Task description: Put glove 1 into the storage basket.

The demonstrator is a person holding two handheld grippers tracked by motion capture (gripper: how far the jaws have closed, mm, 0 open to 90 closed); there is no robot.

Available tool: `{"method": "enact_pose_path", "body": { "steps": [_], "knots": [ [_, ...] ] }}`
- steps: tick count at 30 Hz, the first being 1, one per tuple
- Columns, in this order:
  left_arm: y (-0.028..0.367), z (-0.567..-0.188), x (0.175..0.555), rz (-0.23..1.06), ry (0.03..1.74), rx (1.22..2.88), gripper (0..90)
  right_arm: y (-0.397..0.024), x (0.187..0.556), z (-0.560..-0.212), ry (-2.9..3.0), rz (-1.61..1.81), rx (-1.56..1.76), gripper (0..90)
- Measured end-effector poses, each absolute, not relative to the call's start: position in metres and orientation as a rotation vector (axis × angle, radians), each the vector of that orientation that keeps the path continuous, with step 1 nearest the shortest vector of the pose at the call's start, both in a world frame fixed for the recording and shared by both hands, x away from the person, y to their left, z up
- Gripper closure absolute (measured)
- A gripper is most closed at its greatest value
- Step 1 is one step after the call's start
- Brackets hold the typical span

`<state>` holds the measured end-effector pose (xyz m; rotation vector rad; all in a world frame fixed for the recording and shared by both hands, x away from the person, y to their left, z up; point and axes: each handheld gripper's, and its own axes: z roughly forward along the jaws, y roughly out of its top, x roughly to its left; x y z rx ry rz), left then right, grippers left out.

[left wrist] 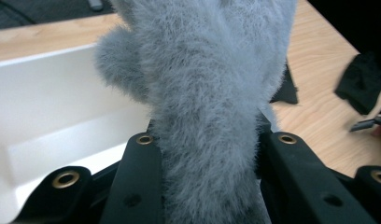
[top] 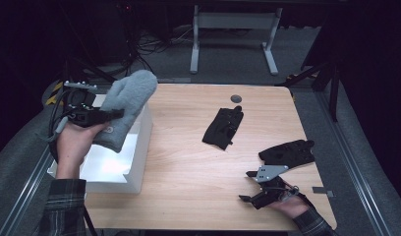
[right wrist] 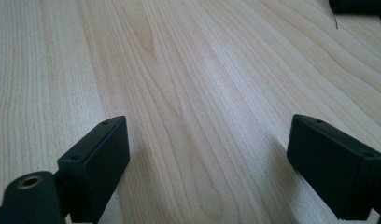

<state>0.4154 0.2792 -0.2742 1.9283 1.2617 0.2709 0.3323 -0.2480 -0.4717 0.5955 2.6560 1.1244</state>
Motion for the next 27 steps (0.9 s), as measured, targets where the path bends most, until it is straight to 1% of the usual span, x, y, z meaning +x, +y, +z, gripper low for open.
{"method": "enact_pose_path", "body": {
  "steps": [7,13,18,24,27],
  "knots": [
    [0.296,-0.304,0.416,0.262,1.393,1.901,69.0,-0.248,0.332,-0.472,2.655,1.123,0.597,13.4],
    [0.306,-0.342,0.417,0.220,1.495,1.891,69.0,-0.248,0.332,-0.472,2.655,1.124,0.598,13.4],
    [0.312,-0.368,0.421,0.186,1.555,1.899,69.0,-0.248,0.332,-0.472,2.655,1.123,0.597,13.3],
    [0.317,-0.391,0.426,0.142,1.613,1.912,68.8,-0.248,0.333,-0.472,2.657,1.124,0.599,13.3],
    [0.319,-0.402,0.429,0.099,1.632,1.909,68.2,-0.248,0.333,-0.472,2.656,1.124,0.599,13.3]
  ]
}}
